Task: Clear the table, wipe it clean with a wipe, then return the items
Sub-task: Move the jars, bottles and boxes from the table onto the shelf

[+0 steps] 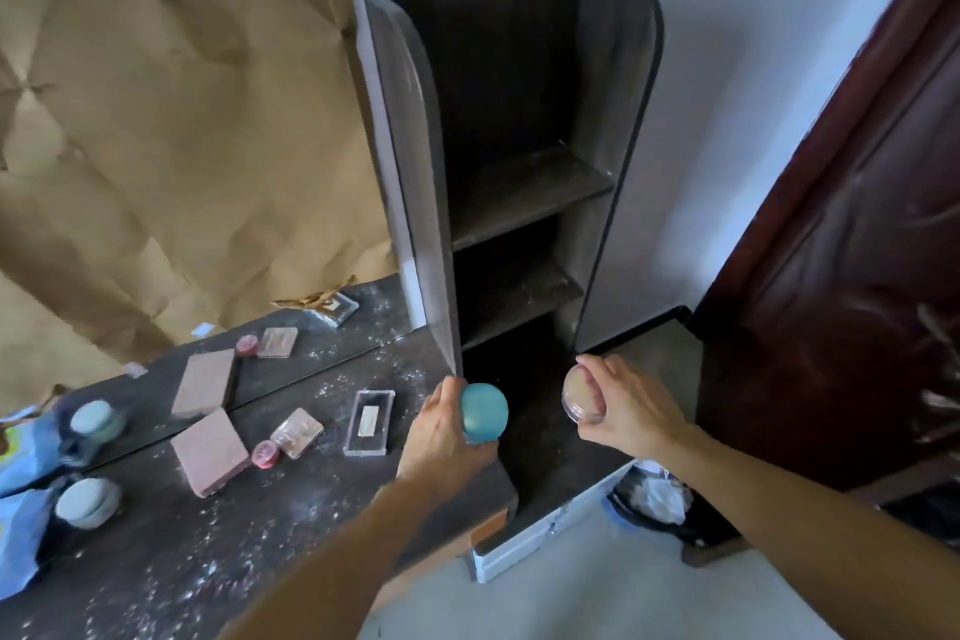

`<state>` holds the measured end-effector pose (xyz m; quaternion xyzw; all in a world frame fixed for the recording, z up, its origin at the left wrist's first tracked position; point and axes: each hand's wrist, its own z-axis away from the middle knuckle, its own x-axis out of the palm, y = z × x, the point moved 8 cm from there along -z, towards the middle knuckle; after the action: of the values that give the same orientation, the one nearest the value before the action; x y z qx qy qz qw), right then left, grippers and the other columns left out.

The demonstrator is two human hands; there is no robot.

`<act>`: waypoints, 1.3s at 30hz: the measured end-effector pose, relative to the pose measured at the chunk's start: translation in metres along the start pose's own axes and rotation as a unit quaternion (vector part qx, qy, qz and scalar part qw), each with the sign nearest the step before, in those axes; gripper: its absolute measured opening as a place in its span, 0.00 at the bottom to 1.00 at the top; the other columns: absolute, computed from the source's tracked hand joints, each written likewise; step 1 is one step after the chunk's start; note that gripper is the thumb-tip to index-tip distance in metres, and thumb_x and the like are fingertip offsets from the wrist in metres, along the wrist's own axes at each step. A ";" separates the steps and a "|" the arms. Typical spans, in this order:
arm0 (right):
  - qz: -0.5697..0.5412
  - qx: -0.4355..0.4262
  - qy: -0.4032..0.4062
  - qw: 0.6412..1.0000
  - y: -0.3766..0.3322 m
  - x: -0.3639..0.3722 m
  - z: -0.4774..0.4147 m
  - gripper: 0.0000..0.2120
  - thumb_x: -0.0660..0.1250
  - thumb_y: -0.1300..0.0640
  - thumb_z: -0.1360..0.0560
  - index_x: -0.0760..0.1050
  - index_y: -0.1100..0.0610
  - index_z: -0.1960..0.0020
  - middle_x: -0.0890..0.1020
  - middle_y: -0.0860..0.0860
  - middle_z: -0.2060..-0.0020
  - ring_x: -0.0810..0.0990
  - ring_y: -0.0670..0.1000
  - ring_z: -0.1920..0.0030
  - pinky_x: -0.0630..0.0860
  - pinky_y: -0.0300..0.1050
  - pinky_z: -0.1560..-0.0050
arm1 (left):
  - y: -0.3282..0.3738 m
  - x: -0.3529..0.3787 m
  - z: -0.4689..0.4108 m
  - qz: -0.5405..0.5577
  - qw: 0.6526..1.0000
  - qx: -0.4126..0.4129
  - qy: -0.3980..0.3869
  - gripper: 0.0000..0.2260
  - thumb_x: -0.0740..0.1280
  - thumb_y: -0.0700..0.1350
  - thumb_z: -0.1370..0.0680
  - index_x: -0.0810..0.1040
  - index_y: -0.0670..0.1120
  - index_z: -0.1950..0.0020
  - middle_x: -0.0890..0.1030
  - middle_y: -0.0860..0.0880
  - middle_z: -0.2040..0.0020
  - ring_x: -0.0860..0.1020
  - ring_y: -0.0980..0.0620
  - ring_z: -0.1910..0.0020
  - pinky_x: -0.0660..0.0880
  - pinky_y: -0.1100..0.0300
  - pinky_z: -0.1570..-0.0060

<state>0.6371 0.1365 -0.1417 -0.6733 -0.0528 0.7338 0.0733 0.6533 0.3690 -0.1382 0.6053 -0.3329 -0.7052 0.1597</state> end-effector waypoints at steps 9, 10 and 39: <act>-0.029 -0.009 0.000 1.000 0.034 -0.006 -0.077 0.39 0.70 0.46 0.35 0.58 0.49 0.28 0.72 0.53 0.43 0.74 0.55 0.44 0.75 0.48 0.52 | 0.014 0.032 -0.062 -0.021 1.000 -0.012 -0.012 0.31 0.76 0.50 0.35 0.63 0.52 0.38 0.74 0.51 0.42 0.72 0.54 0.49 0.73 0.59 0.51; -0.032 -0.011 0.002 0.999 0.033 -0.006 -0.088 0.39 0.71 0.46 0.34 0.58 0.49 0.28 0.72 0.54 0.42 0.74 0.55 0.44 0.75 0.48 0.52 | 0.013 0.033 -0.071 -0.022 1.000 -0.009 -0.014 0.31 0.76 0.50 0.35 0.63 0.52 0.38 0.74 0.51 0.43 0.72 0.53 0.49 0.72 0.59 0.51; -0.008 -0.113 -0.013 0.993 0.033 0.024 -0.276 0.34 0.67 0.67 0.30 0.60 0.55 0.27 0.56 0.60 0.29 0.66 0.61 0.35 0.75 0.52 0.42 | 0.017 0.056 -0.131 -0.018 0.983 -0.149 0.104 0.30 0.76 0.48 0.37 0.67 0.45 0.40 0.77 0.48 0.47 0.76 0.47 0.48 0.70 0.59 0.53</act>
<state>0.9084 0.1024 -0.1950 -0.6673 -0.1421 0.7311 0.0022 0.7638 0.2854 -0.1745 0.6507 -0.1946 -0.6830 0.2687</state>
